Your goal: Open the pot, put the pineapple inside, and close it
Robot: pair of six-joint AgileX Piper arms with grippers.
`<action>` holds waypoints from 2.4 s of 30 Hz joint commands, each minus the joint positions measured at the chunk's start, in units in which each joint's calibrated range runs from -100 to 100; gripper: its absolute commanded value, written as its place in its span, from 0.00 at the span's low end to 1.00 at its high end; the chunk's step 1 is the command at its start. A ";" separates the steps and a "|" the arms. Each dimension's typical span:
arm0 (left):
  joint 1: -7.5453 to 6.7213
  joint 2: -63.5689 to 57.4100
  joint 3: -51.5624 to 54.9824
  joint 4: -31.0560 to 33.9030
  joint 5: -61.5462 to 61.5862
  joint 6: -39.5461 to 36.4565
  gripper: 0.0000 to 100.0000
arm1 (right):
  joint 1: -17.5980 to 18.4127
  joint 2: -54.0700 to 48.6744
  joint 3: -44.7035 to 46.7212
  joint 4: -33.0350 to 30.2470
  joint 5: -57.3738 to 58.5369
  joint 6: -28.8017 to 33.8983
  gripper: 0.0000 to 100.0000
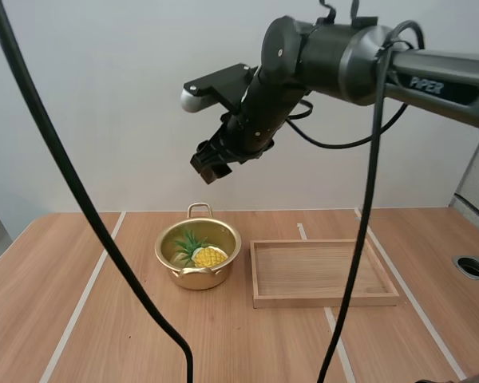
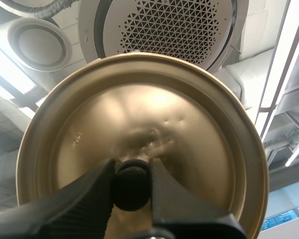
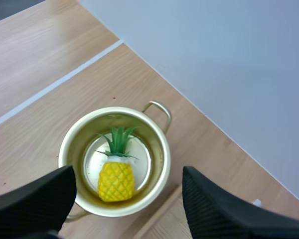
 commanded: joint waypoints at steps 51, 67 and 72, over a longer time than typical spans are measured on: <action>-0.14 0.04 -0.25 0.42 -1.30 -0.60 0.00 | -18.29 -38.34 5.68 4.38 17.43 -3.28 0.00; -0.14 0.04 -0.25 0.42 -1.30 -0.60 0.00 | -18.29 -47.09 27.01 4.22 17.43 -8.33 0.00; -0.14 0.04 -0.25 0.42 -1.30 -0.60 0.00 | -18.29 -47.23 27.01 5.88 17.43 -6.67 0.00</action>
